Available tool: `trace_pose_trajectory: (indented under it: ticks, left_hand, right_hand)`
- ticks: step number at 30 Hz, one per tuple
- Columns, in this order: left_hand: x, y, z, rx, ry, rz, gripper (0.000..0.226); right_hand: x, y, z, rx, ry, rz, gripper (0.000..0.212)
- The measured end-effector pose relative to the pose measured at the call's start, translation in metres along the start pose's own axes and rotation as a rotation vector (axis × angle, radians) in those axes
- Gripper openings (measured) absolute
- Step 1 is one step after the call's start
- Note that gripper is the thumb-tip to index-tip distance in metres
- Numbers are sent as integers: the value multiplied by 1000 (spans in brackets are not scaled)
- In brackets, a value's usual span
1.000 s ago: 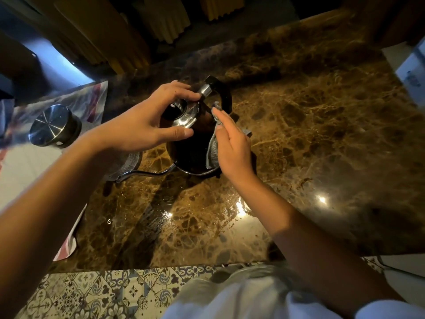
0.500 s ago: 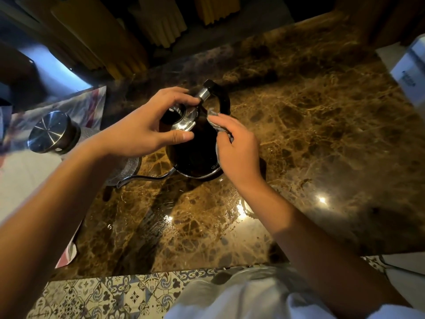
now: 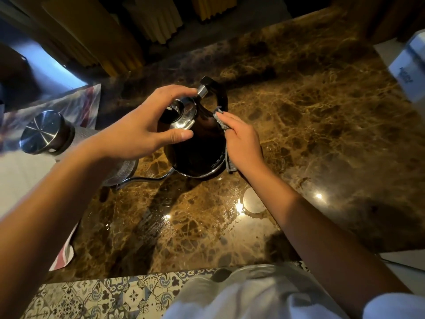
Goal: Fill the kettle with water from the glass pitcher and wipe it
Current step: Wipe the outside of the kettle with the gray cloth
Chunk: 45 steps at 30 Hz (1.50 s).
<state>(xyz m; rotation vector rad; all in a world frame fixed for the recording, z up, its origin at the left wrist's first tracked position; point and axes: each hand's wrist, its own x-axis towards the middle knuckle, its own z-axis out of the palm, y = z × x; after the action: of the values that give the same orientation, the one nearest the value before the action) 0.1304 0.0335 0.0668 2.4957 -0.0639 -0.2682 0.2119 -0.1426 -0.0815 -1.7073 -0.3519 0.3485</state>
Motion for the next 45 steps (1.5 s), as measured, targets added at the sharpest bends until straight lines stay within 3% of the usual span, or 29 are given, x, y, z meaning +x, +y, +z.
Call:
trace_pose_trajectory:
  ticks: [4, 14, 18, 23, 30, 34, 40, 45]
  left_hand:
    - [-1, 2, 1, -8, 2, -22, 72]
    - [1, 4, 4, -49, 39, -73, 78]
    - [1, 5, 1, -53, 31, -84, 78]
    - [1, 9, 5, -23, 61, -122, 76]
    - [9, 27, 17, 89, 170, -218, 86]
    - [13, 27, 22, 141, 222, -234, 76]
    - [14, 25, 25, 148, 259, -239, 72]
    - [14, 24, 29, 151, 290, -232, 69]
  right_hand:
    - [4, 11, -5, -120, 49, -43, 45]
    - [13, 13, -7, -86, -11, 86, 46]
    - [3, 18, -15, -359, -26, -3, 44]
    - [2, 16, -29, -496, -33, 28, 23]
    - [-33, 20, -29, -377, 104, -25, 16]
    - [-59, 29, -14, -352, 113, -37, 16]
    - [-83, 27, 17, -366, 124, -185, 12]
    - [-91, 20, 41, -425, 238, -299, 9]
